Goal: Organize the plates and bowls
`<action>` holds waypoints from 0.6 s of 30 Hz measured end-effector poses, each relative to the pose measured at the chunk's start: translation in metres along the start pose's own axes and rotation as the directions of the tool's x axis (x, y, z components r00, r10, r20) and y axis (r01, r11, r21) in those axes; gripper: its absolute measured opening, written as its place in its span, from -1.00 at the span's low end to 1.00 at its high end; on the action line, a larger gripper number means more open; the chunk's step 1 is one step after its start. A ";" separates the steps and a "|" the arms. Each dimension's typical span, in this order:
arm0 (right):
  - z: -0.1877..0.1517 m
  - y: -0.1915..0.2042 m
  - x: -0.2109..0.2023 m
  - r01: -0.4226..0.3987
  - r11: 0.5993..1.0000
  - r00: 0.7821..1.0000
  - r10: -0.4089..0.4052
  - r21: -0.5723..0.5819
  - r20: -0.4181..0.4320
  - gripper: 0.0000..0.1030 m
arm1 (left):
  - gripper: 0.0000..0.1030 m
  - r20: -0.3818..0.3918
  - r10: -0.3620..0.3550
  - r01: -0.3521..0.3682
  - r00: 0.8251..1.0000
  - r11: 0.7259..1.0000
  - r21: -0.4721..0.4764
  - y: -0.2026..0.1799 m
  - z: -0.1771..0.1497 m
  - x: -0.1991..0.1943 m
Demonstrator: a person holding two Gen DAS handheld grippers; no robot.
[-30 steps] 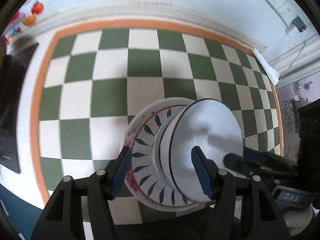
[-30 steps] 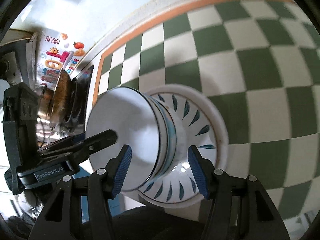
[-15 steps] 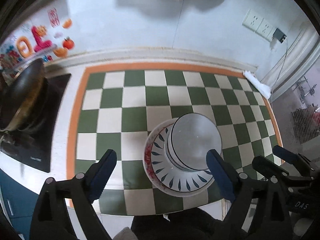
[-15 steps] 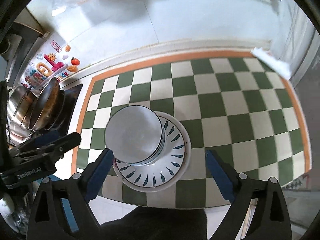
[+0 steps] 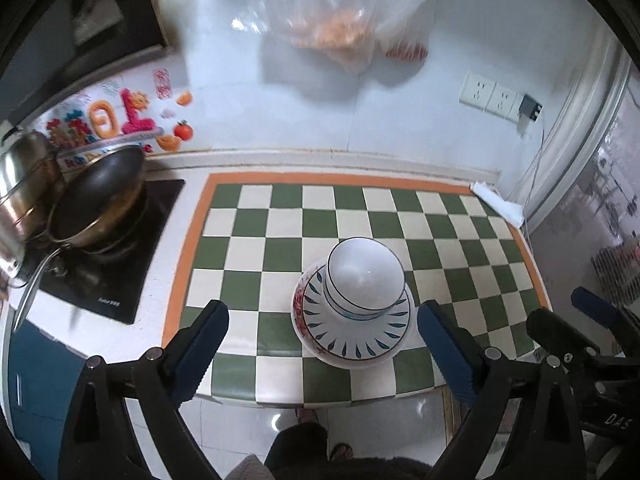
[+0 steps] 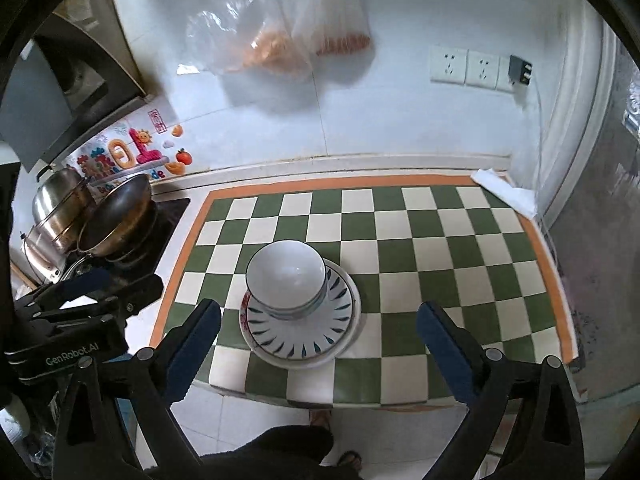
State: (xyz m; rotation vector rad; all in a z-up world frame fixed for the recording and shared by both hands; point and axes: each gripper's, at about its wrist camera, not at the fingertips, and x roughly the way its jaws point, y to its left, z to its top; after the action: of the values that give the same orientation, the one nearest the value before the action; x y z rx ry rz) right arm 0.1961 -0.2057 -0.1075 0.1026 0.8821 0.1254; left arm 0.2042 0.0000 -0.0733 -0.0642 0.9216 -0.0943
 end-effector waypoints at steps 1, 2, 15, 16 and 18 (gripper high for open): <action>-0.004 -0.001 -0.006 -0.004 1.000 1.000 0.004 -0.002 0.004 0.96 | 0.97 0.016 -0.004 0.004 1.000 1.000 -0.007 -0.002 -0.006 -0.010; -0.010 -0.002 -0.016 -0.010 1.000 1.000 0.010 -0.005 0.010 0.96 | 1.00 0.028 -0.002 0.003 1.000 1.000 -0.012 -0.004 -0.010 -0.018; -0.069 -0.003 -0.121 -0.004 0.999 0.996 0.008 -0.043 0.084 0.97 | 1.00 0.074 0.048 -0.046 0.996 0.998 -0.037 -0.019 -0.070 -0.106; -0.071 -0.001 -0.128 -0.001 0.999 0.996 0.005 -0.047 0.093 0.97 | 1.00 0.077 0.052 -0.050 0.996 0.998 -0.034 -0.019 -0.074 -0.111; -0.075 0.002 -0.143 0.012 0.998 0.993 -0.006 -0.056 0.116 0.97 | 1.00 0.081 0.060 -0.058 0.995 0.998 -0.029 -0.020 -0.080 -0.120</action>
State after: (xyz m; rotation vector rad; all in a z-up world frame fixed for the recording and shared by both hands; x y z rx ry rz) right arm 0.0482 -0.2225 -0.0457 0.0525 0.7622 0.1348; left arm 0.0669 -0.0081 -0.0248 -0.0648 0.8427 -0.0247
